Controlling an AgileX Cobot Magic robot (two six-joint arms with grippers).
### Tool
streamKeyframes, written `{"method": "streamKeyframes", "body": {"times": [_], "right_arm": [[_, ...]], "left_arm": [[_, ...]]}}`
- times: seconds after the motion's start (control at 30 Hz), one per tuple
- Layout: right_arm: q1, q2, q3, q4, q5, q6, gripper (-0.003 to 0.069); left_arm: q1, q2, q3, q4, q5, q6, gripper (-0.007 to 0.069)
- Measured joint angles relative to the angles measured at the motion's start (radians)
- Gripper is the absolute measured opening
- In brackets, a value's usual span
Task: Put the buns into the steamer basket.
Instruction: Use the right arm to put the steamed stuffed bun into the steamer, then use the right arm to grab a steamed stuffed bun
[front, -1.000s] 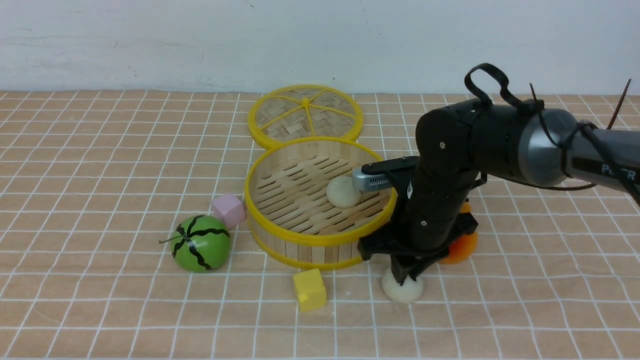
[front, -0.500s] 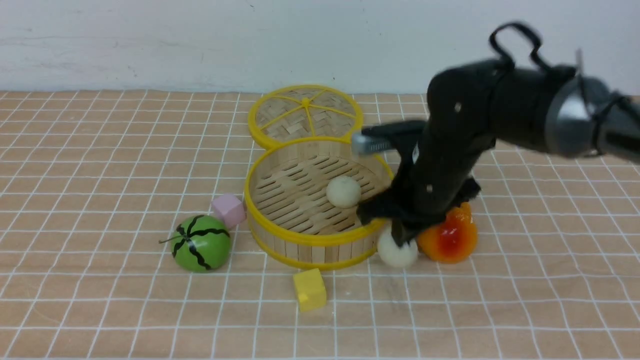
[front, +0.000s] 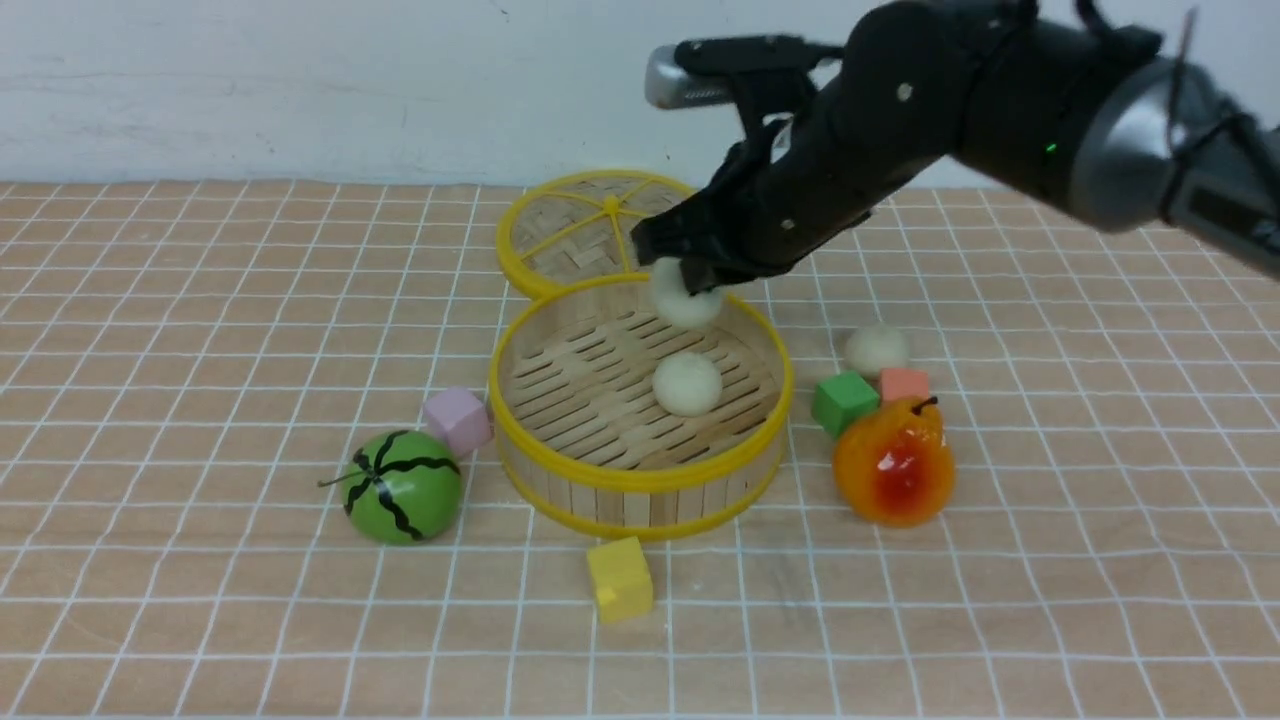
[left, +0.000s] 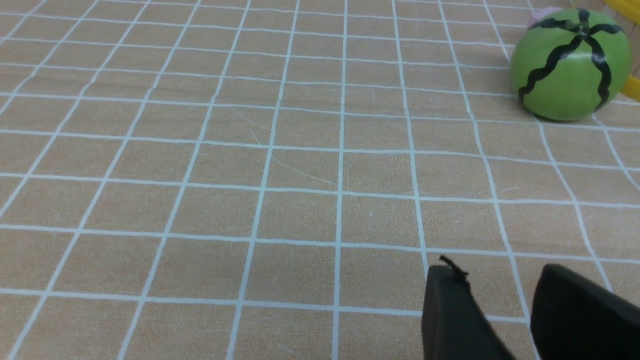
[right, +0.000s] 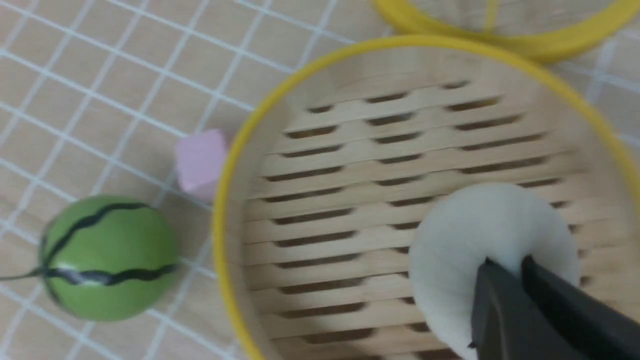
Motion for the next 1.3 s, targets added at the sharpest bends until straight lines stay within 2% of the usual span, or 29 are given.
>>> {"method": "streamKeyframes", "body": {"times": [0.13, 0.3, 0.43, 0.6, 0.8, 0.9, 1.1, 1.2, 1.3], "right_arm": [[0.010, 0.062, -0.008, 0.141, -0.005, -0.144, -0.0001], [0.020, 0.132, -0.009, 0.189, -0.012, -0.279, 0.0000], [0.020, 0.163, -0.009, 0.166, -0.019, -0.299, 0.0021], [0.020, 0.166, -0.010, 0.155, -0.031, -0.300, 0.0103], [0.018, 0.149, -0.010, 0.154, 0.005, -0.300, 0.0302], [0.000, 0.118, -0.014, 0.136, 0.027, -0.298, 0.0365], [-0.090, 0.063, -0.044, 0.021, 0.072, -0.242, 0.0385], [-0.192, 0.067, -0.046, -0.101, 0.079, -0.137, 0.0385], [-0.255, 0.095, -0.046, -0.142, 0.068, -0.051, 0.0385]], "left_arm": [[0.000, 0.000, 0.000, 0.000, 0.000, 0.000, 0.0238], [0.000, 0.000, 0.000, 0.000, 0.000, 0.000, 0.0238], [0.000, 0.000, 0.000, 0.000, 0.000, 0.000, 0.0238], [0.000, 0.000, 0.000, 0.000, 0.000, 0.000, 0.0238], [0.000, 0.000, 0.000, 0.000, 0.000, 0.000, 0.0238], [0.000, 0.000, 0.000, 0.000, 0.000, 0.000, 0.0238], [0.000, 0.000, 0.000, 0.000, 0.000, 0.000, 0.0238], [0.000, 0.000, 0.000, 0.000, 0.000, 0.000, 0.0238], [0.000, 0.000, 0.000, 0.000, 0.000, 0.000, 0.0238]]}}
